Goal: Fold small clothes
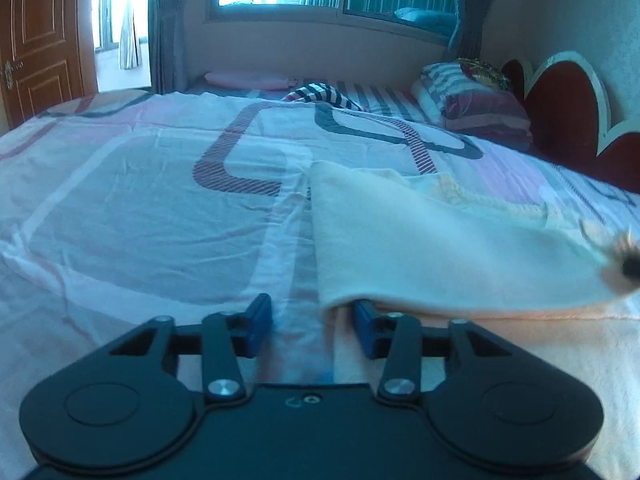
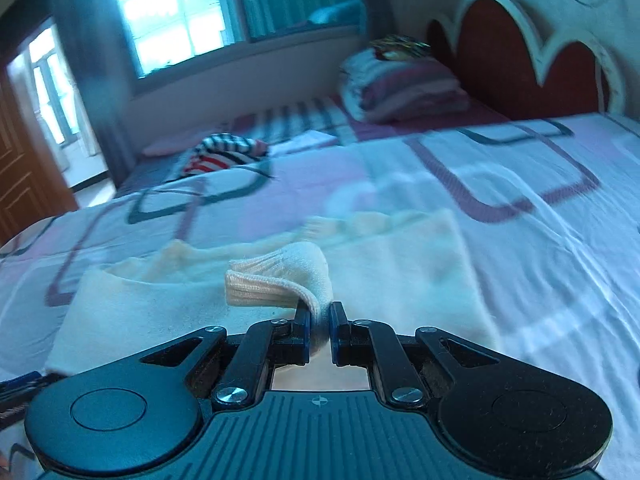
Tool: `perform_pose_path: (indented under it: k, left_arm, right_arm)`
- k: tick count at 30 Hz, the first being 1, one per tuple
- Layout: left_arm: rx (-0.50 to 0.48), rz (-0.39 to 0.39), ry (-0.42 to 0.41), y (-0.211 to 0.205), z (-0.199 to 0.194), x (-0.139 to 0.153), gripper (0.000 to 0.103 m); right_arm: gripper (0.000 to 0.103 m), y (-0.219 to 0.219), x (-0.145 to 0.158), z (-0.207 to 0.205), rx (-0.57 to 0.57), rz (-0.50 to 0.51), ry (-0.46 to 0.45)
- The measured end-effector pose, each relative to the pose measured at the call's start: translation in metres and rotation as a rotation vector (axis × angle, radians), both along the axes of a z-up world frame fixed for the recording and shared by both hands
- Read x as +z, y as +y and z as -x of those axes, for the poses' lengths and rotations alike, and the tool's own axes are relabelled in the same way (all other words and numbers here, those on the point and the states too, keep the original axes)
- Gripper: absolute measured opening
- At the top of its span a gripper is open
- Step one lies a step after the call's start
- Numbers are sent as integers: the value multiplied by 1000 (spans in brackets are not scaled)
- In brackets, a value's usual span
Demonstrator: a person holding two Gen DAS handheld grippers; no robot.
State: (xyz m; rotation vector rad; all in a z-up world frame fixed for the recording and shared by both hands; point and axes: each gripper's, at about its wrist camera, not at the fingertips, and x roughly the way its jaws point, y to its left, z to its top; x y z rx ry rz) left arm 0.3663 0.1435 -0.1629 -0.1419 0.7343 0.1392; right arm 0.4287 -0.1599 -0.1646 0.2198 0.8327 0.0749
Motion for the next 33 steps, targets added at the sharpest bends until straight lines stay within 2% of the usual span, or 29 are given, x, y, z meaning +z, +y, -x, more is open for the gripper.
perform_pose_path:
  k: [5, 7, 11, 18, 21, 23, 24, 26, 27, 28, 30, 31, 32, 33]
  left_arm:
    - [-34, 3, -20, -8, 1, 1, 13]
    - [-31, 4, -23, -9, 1, 0, 12]
    - [11, 76, -19, 0, 0, -1, 12]
    - [29, 104, -15, 3, -1, -2, 13]
    - [24, 92, -9, 1, -2, -1, 13]
    - [5, 68, 1, -3, -2, 2, 12]
    - [-6, 54, 3, -5, -1, 4, 14]
    - [-24, 44, 13, -7, 1, 9, 28]
    - [-31, 39, 11, -8, 2, 11, 28]
    - [-38, 36, 4, -8, 4, 14, 30]
    - [-37, 32, -14, -9, 6, 22, 38]
    - [-34, 33, -26, -10, 5, 26, 46]
    - [-32, 35, -39, -11, 3, 30, 55]
    - [-28, 36, -51, -12, -1, 33, 59]
  right_arm:
    - [9, -28, -18, 2, -53, -18, 79]
    - [9, -38, -19, 6, -65, -42, 82]
    - [9, -44, -15, 11, -70, -37, 70]
    - [9, -57, -17, 12, -114, -37, 83]
    - [9, -59, -17, 15, -129, 54, 83]
    - [9, -61, -15, 17, -134, 67, 79]
    - [9, -63, -13, 17, -131, 59, 74]
    - [10, -63, -5, 19, -143, 74, 35]
    - [11, -64, -1, 21, -145, 79, 15]
    - [16, -63, 3, 21, -139, 77, -4]
    - [36, -61, 6, 16, -119, 88, -23]
    - [52, -59, 6, 13, -114, 97, -28]
    - [56, -56, 6, 9, -109, 100, -32]
    - [56, -54, 5, 6, -105, 101, -32]
